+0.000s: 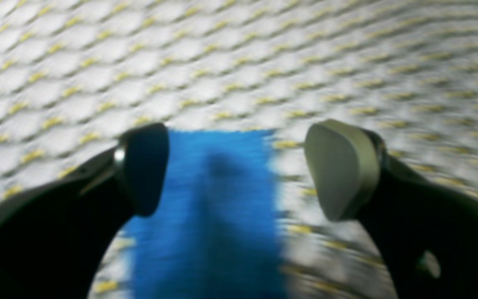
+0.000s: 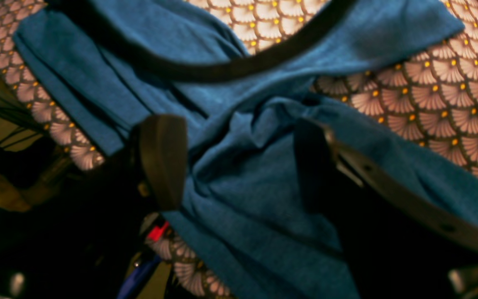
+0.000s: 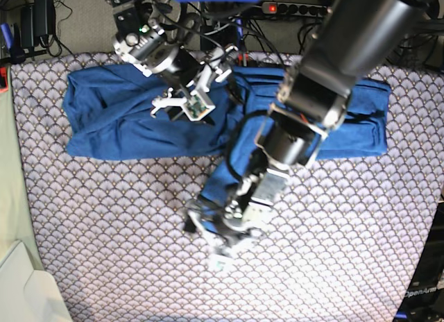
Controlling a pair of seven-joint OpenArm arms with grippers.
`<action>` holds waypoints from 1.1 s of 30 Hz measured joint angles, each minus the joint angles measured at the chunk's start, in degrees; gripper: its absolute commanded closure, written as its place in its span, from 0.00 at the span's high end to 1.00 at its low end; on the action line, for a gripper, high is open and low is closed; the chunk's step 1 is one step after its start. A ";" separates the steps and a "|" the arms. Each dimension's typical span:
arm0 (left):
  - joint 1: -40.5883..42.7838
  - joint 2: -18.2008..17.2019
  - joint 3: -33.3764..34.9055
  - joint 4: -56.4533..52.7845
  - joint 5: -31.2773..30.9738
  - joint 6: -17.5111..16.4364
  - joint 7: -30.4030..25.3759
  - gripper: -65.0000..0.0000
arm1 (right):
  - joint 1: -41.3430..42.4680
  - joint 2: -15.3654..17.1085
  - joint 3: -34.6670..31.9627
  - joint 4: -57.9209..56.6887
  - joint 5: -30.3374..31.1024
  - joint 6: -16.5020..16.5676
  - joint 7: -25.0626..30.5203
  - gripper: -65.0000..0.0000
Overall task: Fold the T-shirt properly
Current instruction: 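Release the shirt edge and reach the left gripper to the sleeve cuff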
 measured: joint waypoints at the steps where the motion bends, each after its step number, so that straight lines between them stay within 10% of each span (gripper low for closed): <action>1: -0.61 -0.28 0.57 -1.14 0.04 1.53 -1.44 0.82 | 0.02 0.00 0.00 0.00 0.00 0.02 0.00 0.63; 33: 4.28 0.17 14.78 -4.42 -8.87 1.62 -10.19 0.82 | 0.33 -1.55 -0.26 2.01 0.02 0.02 0.02 0.63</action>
